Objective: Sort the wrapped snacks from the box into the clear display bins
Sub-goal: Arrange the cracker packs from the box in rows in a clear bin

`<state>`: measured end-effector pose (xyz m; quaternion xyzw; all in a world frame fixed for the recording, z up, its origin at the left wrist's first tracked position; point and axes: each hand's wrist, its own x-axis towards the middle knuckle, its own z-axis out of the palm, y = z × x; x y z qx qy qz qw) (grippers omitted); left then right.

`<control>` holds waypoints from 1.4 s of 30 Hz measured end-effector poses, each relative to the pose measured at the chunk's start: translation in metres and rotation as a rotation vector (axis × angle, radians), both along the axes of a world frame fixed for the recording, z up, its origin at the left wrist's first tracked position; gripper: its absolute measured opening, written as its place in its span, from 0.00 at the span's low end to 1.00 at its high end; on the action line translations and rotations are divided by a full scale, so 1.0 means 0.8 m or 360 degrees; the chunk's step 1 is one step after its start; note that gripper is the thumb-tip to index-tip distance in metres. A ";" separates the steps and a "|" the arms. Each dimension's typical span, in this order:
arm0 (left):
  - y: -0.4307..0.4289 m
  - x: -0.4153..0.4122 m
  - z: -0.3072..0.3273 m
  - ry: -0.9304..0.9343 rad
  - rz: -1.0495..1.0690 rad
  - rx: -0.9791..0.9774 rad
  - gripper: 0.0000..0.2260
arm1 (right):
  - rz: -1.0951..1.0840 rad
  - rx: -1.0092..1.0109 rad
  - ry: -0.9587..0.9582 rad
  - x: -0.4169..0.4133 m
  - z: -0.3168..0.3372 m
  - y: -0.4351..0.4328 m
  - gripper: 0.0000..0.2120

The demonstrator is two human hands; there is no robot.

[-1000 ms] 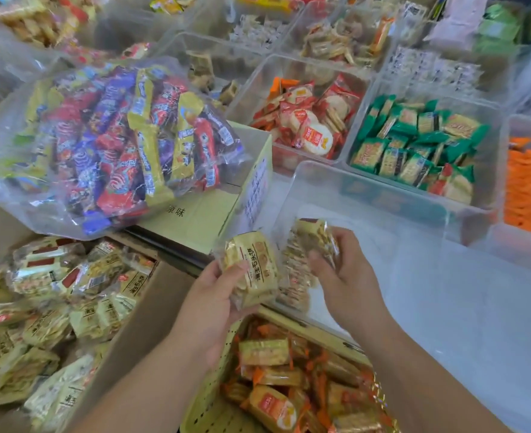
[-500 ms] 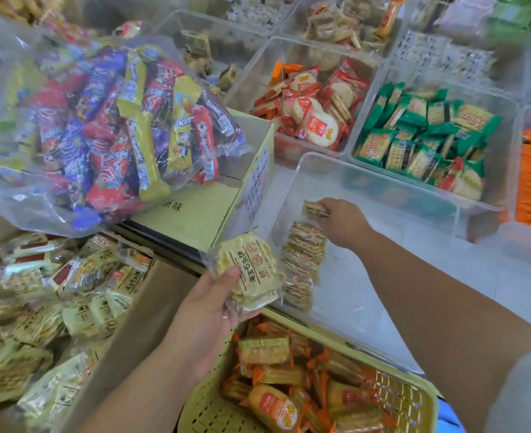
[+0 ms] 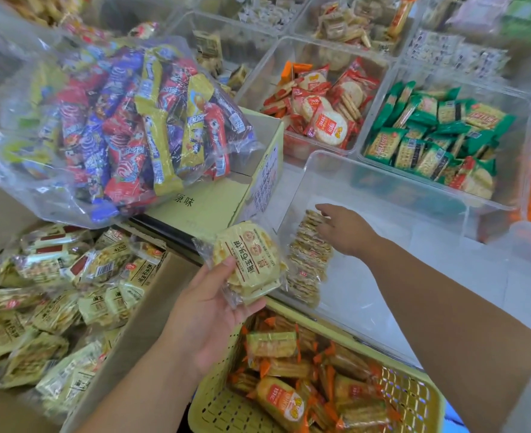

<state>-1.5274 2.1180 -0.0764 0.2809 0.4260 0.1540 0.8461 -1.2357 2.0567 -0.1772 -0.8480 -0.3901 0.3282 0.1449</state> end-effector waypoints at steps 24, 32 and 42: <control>-0.038 0.018 0.022 0.0083 -0.0115 0.0400 0.20 | -0.0305 0.0907 0.0289 -0.213 0.150 -0.086 0.36; -0.030 0.016 0.007 0.0150 -0.0071 0.0240 0.14 | -0.0431 0.0940 0.0286 -0.148 0.122 -0.082 0.20; -0.021 0.010 -0.006 0.0165 0.0012 0.0014 0.21 | -0.0258 0.0371 -0.0243 0.030 0.046 -0.019 0.15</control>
